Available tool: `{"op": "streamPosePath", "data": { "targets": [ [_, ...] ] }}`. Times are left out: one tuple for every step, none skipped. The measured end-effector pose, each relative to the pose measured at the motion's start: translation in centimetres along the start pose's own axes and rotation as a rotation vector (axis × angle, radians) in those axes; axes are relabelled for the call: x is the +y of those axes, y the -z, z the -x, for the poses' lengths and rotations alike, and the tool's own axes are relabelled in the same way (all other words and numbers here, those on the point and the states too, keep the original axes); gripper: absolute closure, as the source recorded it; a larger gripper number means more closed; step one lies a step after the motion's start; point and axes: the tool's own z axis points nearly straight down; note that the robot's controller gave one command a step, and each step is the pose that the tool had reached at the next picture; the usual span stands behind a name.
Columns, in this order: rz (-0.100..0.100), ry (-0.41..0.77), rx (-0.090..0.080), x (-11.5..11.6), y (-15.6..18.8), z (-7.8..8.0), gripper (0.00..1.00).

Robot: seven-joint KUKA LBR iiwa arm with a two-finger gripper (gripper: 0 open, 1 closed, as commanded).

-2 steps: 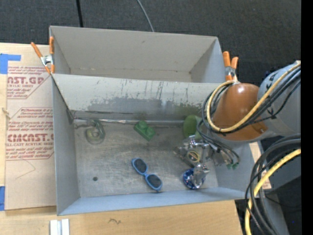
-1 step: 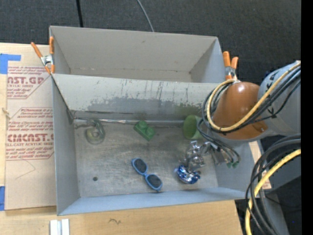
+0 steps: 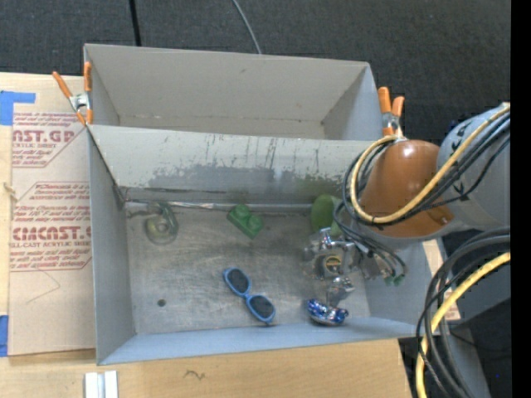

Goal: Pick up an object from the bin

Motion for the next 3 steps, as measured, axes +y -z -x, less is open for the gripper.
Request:
{"op": "streamPosePath", "data": {
  "targets": [
    [0.014, -0.094, 0.015, -6.8, -1.7, 2.6, 0.00],
    [-0.001, 0.246, -0.004, -2.9, -1.4, -1.0, 0.00],
    [0.004, 0.690, 0.000, 4.5, -1.1, -1.0, 0.00]
  ]
}}
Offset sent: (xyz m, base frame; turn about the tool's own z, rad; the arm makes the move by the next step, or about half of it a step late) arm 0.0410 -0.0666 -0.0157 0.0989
